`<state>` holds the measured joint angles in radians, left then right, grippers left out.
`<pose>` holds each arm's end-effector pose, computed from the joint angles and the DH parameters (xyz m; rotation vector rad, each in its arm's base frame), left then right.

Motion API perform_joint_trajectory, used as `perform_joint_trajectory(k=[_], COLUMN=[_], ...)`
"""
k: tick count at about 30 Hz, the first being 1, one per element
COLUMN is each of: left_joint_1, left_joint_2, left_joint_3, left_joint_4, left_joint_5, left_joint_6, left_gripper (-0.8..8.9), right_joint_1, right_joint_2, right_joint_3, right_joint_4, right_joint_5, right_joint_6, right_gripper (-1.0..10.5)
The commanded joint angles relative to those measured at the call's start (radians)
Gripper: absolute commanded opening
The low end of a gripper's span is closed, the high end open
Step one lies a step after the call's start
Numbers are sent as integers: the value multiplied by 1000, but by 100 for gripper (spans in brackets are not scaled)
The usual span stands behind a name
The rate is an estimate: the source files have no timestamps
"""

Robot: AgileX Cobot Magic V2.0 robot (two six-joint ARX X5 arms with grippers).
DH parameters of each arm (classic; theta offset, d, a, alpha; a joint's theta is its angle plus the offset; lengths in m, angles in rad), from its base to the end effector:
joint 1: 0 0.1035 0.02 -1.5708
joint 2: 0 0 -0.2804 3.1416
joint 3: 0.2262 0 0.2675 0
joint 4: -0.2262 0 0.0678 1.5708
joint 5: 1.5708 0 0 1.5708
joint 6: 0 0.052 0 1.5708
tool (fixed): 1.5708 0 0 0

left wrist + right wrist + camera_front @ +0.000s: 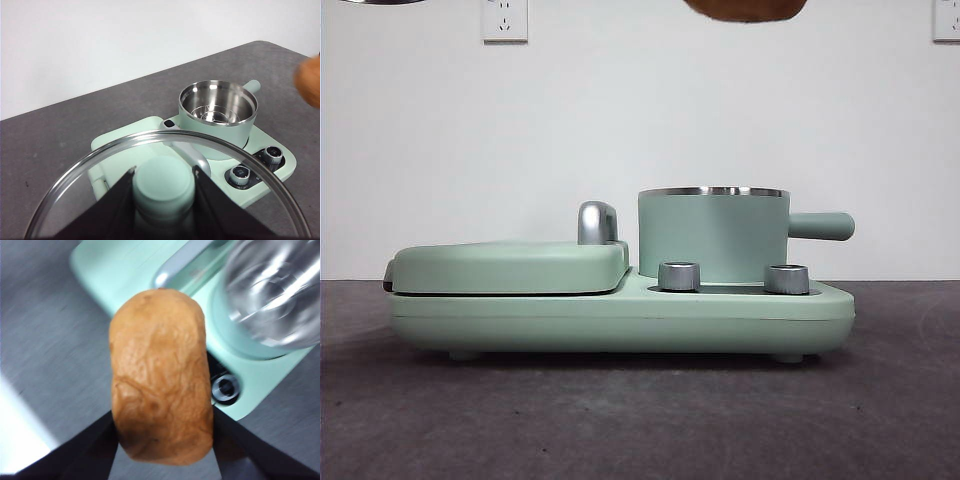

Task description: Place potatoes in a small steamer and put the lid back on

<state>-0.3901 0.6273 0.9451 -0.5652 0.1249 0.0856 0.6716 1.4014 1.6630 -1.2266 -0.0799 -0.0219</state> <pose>0.1248 -0.0583 0.3773 0.1164 0.2259 -0.5228 0.2144 0.1757 0.4069 -0.3070 0.9366 0.7019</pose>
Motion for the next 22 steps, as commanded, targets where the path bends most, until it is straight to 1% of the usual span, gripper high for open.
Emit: perform_joint_trajectory(k=[1, 5, 11, 17, 22], left_joint_1=[-2, -2, -2, -2, -2], left_joint_2=[0, 0, 0, 0, 0], left_joint_3=[14, 14, 14, 14, 14], left_joint_4=[34, 34, 34, 34, 34], left_joint_5=[-3, -3, -3, -3, -3], left_joint_6=[3, 3, 3, 1, 2], left_gripper=[15, 15, 15, 15, 15], right_joint_1=[-42, -106, -163, -202, -232], right_joint_2=[94, 228, 398, 506, 575], right_joint_3=[89, 205, 330, 355, 355], right_joint_4=[-3, -1, 3, 86, 119], right_joint_5=[2, 2, 2, 2, -1], right_joint_6=[-54, -102, -158, -182, -182], right_gripper=[255, 255, 255, 255, 255])
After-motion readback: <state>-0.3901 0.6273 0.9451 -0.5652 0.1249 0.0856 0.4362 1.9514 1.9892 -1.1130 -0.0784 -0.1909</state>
